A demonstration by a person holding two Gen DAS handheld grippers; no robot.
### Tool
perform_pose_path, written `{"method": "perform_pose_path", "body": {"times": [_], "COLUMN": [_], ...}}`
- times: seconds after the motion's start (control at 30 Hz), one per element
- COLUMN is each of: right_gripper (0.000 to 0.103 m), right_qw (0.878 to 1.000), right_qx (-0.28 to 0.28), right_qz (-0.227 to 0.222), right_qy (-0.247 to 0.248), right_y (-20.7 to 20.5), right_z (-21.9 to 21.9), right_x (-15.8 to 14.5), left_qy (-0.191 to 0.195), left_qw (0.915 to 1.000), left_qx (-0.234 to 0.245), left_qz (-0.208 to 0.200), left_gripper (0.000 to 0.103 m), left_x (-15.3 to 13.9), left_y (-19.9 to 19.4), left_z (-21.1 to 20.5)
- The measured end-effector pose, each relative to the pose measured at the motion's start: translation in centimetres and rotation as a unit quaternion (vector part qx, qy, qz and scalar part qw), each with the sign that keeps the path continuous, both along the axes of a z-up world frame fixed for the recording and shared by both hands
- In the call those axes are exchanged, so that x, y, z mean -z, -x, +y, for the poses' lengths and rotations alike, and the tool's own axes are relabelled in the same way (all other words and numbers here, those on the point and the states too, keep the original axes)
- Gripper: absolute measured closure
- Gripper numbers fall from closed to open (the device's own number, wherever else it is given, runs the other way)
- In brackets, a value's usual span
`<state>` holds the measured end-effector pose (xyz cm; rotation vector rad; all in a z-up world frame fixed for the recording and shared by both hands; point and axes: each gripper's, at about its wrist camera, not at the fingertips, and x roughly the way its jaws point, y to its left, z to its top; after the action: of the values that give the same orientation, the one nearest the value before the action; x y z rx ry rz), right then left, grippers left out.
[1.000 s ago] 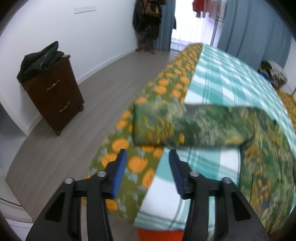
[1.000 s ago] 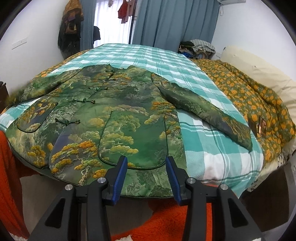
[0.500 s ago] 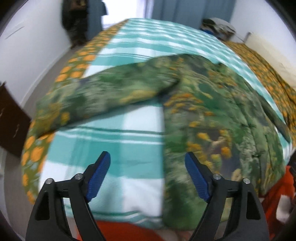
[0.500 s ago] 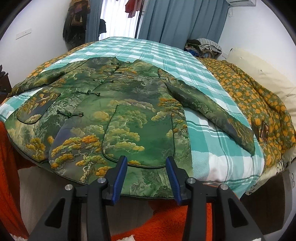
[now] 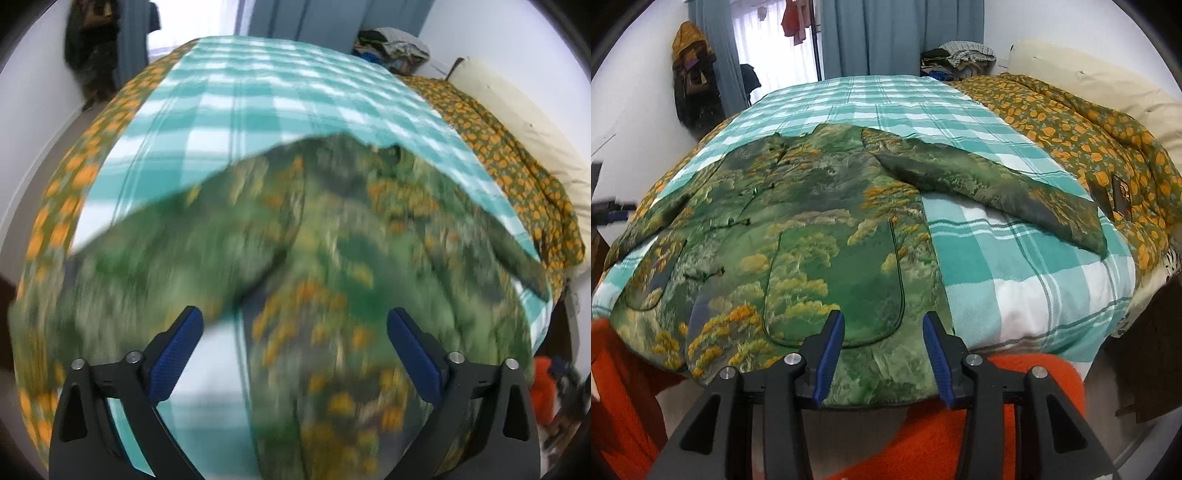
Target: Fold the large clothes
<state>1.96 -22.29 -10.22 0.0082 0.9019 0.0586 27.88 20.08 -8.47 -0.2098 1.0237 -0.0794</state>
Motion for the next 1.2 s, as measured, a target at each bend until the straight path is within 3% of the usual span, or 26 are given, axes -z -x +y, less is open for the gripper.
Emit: {"method": "perform_pose_path", "body": {"times": [0.2, 0.4, 0.57, 0.7, 0.73, 0.77, 0.8, 0.83, 0.9, 1.1, 1.2], "right_gripper": [0.055, 0.055, 0.055, 0.055, 0.055, 0.055, 0.055, 0.055, 0.055, 0.055, 0.055], "right_qw": [0.999, 0.994, 0.990, 0.989, 0.989, 0.989, 0.989, 0.989, 0.990, 0.990, 0.991], "right_qx": [-0.046, -0.099, -0.116, -0.114, -0.112, -0.109, -0.108, -0.106, -0.102, -0.102, -0.101], "right_qz": [0.017, 0.045, 0.074, 0.092, 0.095, 0.098, 0.100, 0.101, 0.102, 0.094, 0.086], "right_qy": [-0.020, -0.008, 0.003, 0.005, 0.004, 0.004, 0.005, 0.004, 0.004, 0.008, 0.008], "right_y": [-1.9, -3.4, -4.4, -5.1, -5.3, -5.4, -5.5, -5.5, -5.6, -5.6, -5.3], "right_z": [3.9, 7.7, 9.0, 8.8, 8.7, 8.6, 8.6, 8.5, 8.5, 8.6, 8.4], "right_x": [0.6, 2.5, 4.3, 5.2, 5.3, 5.5, 5.6, 5.7, 5.7, 5.4, 4.9], "left_qy": [-0.010, -0.023, -0.021, -0.016, -0.021, -0.037, -0.049, -0.054, -0.047, -0.158, -0.159], "left_qw": [0.9995, 0.9968, 0.9953, 0.9881, 0.9875, 0.9881, 0.9893, 0.9904, 0.9934, 0.9848, 0.9840], "left_qx": [0.026, 0.049, 0.050, 0.076, 0.083, 0.084, 0.075, 0.061, 0.039, 0.011, -0.004], "left_qz": [0.017, 0.059, 0.081, 0.133, 0.132, 0.124, 0.115, 0.112, 0.096, 0.071, 0.080], "left_gripper": [0.003, 0.003, 0.003, 0.005, 0.012, 0.038, 0.076, 0.095, 0.098, 0.099, 0.099], "left_x": [0.7, 5.3, 9.4, 13.0, 13.2, 13.0, 12.6, 12.3, 10.9, 8.4, 8.3], "left_y": [-10.9, -19.0, -22.2, -22.3, -22.0, -21.5, -21.2, -21.0, -20.3, -18.2, -18.2], "left_z": [0.3, 0.8, 2.2, 2.9, 2.8, 2.7, 2.9, 3.2, 3.8, 2.0, 3.6]}}
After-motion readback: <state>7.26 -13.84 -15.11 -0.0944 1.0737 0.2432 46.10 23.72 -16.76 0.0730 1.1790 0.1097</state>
